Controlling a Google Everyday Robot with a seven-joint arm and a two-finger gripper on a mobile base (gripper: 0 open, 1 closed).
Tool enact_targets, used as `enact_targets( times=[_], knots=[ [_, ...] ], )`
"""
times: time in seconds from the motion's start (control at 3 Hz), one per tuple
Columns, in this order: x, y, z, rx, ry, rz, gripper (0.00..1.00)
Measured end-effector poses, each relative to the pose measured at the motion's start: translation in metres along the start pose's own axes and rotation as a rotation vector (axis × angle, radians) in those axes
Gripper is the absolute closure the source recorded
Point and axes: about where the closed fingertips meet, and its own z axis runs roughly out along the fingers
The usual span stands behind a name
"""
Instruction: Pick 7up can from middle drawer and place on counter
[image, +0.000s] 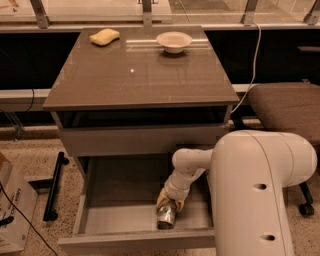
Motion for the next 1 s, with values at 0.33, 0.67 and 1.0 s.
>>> enact_targets(
  times=[0.33, 0.67, 1.0],
  knots=[
    [0.011, -0.006, -0.033, -0.017, -0.067, 0.0, 0.96],
    [0.044, -0.02, -0.1, -0.056, -0.194, -0.079, 1.0],
    [0.078, -0.029, -0.174, -0.084, -0.336, -0.217, 1.0]
  ],
)
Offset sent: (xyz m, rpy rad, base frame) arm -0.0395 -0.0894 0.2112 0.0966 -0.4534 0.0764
